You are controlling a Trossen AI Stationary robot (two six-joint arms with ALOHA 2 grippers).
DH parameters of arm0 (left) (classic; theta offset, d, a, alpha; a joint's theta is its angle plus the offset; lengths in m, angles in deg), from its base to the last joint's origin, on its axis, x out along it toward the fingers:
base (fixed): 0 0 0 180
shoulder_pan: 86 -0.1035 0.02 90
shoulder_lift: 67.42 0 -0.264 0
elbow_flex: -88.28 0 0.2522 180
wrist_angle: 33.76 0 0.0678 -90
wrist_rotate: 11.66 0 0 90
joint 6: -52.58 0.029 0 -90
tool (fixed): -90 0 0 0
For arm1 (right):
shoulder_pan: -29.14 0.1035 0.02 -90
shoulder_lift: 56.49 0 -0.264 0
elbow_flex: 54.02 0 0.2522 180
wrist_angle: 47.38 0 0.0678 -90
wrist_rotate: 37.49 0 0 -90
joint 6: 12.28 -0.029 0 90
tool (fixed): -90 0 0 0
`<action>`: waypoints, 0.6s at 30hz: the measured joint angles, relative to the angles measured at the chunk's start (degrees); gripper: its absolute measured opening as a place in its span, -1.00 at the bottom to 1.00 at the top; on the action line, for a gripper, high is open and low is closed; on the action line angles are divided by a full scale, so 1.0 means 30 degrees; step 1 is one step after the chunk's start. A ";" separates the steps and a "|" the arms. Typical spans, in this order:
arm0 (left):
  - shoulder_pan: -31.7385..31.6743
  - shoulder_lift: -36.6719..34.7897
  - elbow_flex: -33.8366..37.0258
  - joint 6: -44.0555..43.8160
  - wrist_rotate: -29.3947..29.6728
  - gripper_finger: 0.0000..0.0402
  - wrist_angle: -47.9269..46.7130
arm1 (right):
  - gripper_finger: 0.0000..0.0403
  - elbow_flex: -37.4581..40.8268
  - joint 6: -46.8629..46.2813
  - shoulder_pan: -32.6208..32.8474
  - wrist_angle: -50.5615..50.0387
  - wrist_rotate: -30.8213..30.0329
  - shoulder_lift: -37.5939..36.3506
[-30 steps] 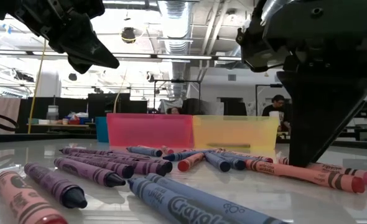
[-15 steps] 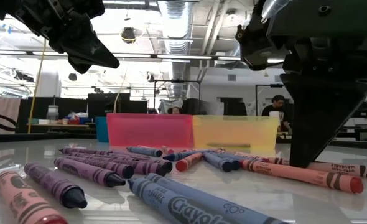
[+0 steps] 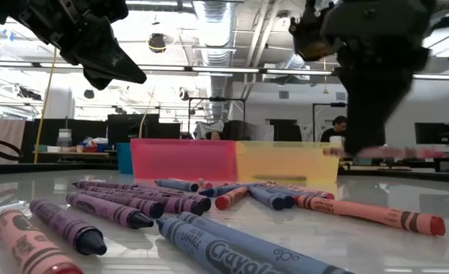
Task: Sort crayons
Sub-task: Put the pink crayon into the pink bin
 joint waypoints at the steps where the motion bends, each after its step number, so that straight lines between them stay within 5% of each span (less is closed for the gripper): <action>1: 0.0000 0.0000 0.0000 0.0000 0.0033 -1.00 0.0000 | -0.98 0.0000 0.0375 -0.0184 -0.0371 -0.0130 -0.0254; 18: 0.0000 0.0000 -0.0004 0.0157 0.0126 -1.00 -0.0007 | -0.98 -0.0007 1.0727 -0.7663 -0.1177 -0.2874 -0.4680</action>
